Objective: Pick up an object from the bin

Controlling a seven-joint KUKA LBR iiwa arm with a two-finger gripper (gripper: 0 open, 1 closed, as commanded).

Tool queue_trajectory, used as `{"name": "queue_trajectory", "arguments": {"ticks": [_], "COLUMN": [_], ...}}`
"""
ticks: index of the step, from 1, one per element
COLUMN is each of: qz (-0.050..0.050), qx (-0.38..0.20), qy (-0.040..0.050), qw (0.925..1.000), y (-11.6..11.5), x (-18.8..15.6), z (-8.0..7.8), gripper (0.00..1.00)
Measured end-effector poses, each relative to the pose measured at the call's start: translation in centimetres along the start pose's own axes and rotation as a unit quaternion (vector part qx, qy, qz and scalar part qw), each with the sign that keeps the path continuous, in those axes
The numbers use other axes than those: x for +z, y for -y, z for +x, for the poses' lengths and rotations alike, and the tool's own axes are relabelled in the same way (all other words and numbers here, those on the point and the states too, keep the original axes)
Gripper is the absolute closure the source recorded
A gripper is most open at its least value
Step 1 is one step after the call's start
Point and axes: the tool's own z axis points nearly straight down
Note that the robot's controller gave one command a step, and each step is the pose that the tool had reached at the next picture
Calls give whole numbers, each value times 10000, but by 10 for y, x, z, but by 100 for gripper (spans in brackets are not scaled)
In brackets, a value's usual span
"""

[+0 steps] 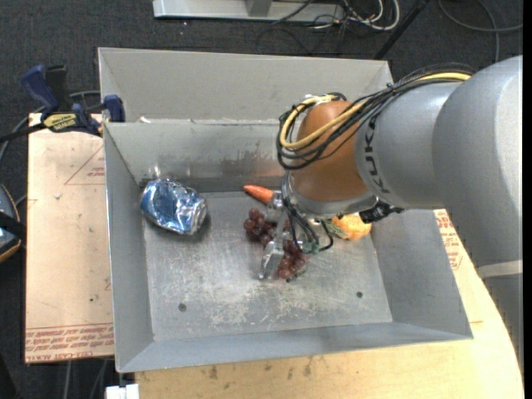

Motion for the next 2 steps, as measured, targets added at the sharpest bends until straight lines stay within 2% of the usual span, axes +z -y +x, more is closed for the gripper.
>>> {"name": "queue_trajectory", "arguments": {"ticks": [1, 2], "qz": [-41, -41], "qx": [-177, -177], "qy": [76, 75], "qw": [9998, 9998], "y": [10, 10], "x": [-4, -4], "z": [-7, -7], "gripper": [100, 100]}}
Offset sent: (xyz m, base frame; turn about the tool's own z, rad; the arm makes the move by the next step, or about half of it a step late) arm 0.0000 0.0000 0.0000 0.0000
